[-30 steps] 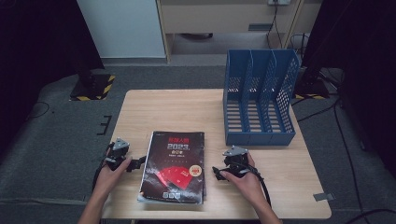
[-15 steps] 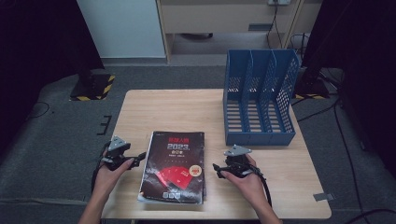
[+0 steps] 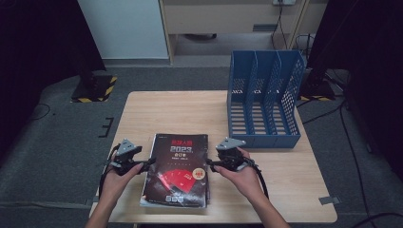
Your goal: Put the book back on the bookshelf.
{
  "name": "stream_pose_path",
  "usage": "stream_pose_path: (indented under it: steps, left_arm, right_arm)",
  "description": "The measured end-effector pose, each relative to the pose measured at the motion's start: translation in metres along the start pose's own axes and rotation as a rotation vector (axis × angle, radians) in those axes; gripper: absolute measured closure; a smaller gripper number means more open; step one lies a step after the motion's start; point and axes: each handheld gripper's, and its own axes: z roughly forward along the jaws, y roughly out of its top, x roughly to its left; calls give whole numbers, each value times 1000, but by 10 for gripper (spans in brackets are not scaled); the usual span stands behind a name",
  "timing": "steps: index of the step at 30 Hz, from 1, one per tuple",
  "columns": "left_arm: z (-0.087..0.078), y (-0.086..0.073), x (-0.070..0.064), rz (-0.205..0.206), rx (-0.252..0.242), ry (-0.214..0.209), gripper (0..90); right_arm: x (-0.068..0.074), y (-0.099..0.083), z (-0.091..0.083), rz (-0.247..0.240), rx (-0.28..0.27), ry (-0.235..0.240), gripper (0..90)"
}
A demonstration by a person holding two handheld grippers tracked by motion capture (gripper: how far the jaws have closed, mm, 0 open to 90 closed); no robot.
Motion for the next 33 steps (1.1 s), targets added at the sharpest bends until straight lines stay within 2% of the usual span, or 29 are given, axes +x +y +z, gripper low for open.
stream_pose_path:
  steps: [3, 4, 5, 7, 10, 15, 18, 19, 27, 33]
  left_arm:
    - [3, 0, -3, 14, 9, -1, 205]
    - [4, 0, -4, 15, 8, -4, 205]
    - [5, 1, -6, 21, 10, -9, 207]
    - [7, 0, -8, 28, 19, -17, 209]
    - [10, 0, -9, 35, 35, -21, 208]
    - [12, -1, -10, 35, 37, -28, 205]
    - [13, -2, -10, 31, 42, -27, 208]
    - [14, -3, -9, 32, 51, -28, 212]
    - [17, -6, -8, 36, 74, -41, 248]
    - [18, -7, -8, 24, 78, -61, 248]
  right_arm:
    - [-1, 4, 8, 30, -30, 9, 362]
    - [0, 4, 10, 21, -12, 19, 342]
    - [1, 4, 10, 12, -20, 27, 341]
    - [0, 1, 8, 43, -49, 32, 333]
    - [-1, -3, 5, 51, -41, 26, 310]
    - [-3, -7, 5, 82, -33, 48, 262]
    - [-2, -7, 7, 70, -31, 59, 241]
    - [1, -8, 11, 62, -20, 79, 225]
    - [10, -13, 24, 49, 25, 127, 195]
    - [12, -16, 31, 53, 48, 138, 179]
